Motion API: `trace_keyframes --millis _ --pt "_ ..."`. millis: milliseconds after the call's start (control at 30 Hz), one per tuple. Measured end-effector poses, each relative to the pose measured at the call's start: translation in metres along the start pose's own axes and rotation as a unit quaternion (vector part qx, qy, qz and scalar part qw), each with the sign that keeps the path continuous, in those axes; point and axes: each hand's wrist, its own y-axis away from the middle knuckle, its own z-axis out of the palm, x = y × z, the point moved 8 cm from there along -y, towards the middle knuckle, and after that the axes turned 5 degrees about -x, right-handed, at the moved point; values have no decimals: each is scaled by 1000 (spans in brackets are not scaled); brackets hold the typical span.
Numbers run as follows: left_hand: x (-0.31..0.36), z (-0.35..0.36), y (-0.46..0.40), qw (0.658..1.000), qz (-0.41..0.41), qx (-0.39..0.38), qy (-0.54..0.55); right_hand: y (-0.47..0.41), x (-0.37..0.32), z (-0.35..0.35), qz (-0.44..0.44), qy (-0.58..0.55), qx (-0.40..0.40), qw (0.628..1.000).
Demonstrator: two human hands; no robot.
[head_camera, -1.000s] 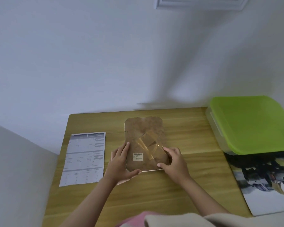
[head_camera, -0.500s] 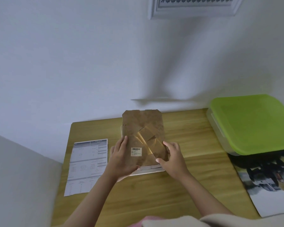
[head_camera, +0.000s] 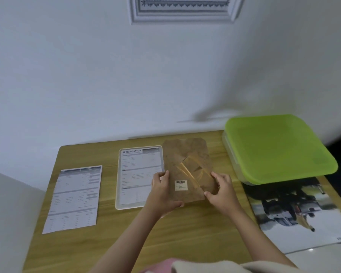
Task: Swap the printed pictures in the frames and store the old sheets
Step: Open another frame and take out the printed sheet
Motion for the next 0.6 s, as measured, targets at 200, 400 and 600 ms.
trace_keyframes --millis 200,400,600 --pt "15 48 -6 999 -43 -10 -6 -4 50 -11 33 35 -47 998" --pt "15 66 -10 996 -79 14 -30 -6 67 -11 0 123 -68 990" --pt "12 75 -10 995 -90 16 -37 -8 74 -6 -30 142 -60 988"
